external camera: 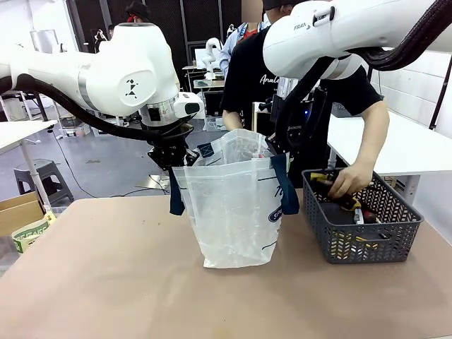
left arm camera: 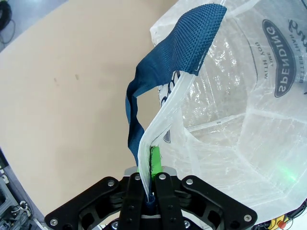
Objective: Transfer purchased items from the store into the shopping bag.
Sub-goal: Move the Reusable shopping bag to the right side of the table.
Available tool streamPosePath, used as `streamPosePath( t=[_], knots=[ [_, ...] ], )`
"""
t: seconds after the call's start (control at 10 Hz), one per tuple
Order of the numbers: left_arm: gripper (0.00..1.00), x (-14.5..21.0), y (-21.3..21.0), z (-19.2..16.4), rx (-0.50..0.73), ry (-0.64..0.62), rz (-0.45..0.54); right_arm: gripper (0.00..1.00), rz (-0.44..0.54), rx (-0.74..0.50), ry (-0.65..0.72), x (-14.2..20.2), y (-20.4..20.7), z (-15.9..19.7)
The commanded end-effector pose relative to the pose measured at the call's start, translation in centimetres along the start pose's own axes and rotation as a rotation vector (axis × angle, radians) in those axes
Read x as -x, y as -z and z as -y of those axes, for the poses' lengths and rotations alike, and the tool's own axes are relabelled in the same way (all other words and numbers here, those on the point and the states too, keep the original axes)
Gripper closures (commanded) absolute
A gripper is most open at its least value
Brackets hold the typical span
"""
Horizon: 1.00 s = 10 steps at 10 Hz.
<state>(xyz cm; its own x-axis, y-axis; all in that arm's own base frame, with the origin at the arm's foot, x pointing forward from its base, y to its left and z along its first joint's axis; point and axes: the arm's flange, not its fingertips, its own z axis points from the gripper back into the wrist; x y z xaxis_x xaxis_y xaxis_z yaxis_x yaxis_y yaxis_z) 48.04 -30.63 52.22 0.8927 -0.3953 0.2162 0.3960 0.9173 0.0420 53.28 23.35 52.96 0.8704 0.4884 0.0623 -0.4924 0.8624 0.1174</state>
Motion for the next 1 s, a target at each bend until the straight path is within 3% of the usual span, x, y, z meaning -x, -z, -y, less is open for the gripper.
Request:
streamPosePath(
  t=[0.0,0.9],
  knots=[
    [1.0,0.12,-0.02,0.0,-0.001,-0.003,0.0,1.0,0.0,0.0,0.0,0.01,0.0,0.02],
    [1.0,0.12,-0.02,0.0,-0.001,-0.003,0.0,1.0,0.0,0.0,0.0,0.01,0.0,0.02]
  ],
)
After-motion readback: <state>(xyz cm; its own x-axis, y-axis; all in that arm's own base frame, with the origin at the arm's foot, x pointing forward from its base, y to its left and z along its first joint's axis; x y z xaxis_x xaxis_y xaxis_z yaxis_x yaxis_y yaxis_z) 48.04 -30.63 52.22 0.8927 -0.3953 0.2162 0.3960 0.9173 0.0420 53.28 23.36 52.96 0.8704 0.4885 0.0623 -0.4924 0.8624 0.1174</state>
